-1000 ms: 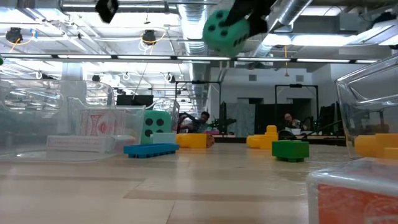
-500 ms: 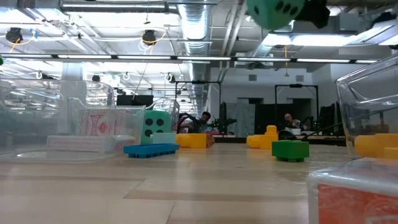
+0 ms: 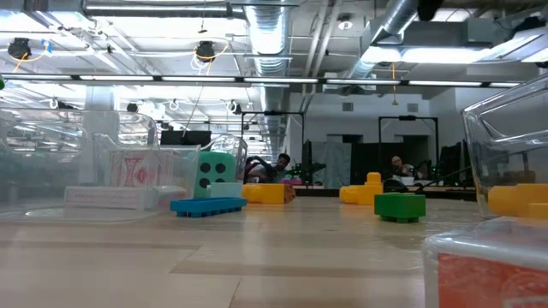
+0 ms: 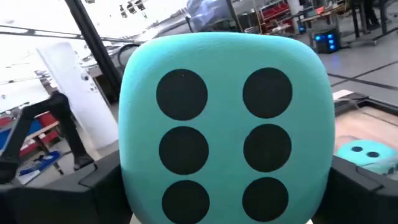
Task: Pick & Place Toys
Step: Put the light blue dice into the top transparent bin
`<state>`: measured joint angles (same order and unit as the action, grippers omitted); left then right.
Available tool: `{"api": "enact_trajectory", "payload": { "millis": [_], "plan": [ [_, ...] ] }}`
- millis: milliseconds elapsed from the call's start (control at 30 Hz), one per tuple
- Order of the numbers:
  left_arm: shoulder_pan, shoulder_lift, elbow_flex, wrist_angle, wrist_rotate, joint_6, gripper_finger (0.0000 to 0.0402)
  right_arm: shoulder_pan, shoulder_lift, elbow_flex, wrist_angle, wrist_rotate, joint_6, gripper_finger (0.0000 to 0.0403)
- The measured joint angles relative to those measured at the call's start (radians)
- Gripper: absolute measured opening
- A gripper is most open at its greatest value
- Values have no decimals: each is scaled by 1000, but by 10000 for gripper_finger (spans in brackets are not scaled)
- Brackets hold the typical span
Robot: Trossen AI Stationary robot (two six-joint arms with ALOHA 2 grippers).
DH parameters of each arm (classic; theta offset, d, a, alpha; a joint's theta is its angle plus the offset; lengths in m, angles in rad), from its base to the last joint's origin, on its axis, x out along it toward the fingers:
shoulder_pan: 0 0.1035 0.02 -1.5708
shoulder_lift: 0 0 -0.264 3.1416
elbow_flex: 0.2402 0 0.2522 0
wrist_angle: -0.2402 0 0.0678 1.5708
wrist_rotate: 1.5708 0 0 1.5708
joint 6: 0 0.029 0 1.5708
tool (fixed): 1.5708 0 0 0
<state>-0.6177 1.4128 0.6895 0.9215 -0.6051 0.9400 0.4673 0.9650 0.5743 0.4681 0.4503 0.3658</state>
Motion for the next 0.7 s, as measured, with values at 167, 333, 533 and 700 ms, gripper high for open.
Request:
{"api": "enact_trajectory", "payload": {
  "millis": [167,333,533,700],
  "plan": [
    [-1,82,7,182,-74,191,380,-2,146,0,216,-62,5,351],
    [0,149,48,185,-106,316,393,-35,271,54,266,-123,61,351],
    [-12,174,102,187,-112,342,398,-52,408,151,264,-221,87,351],
    [-49,169,106,186,-110,347,399,-57,471,214,246,-270,97,351]
  ]
}}
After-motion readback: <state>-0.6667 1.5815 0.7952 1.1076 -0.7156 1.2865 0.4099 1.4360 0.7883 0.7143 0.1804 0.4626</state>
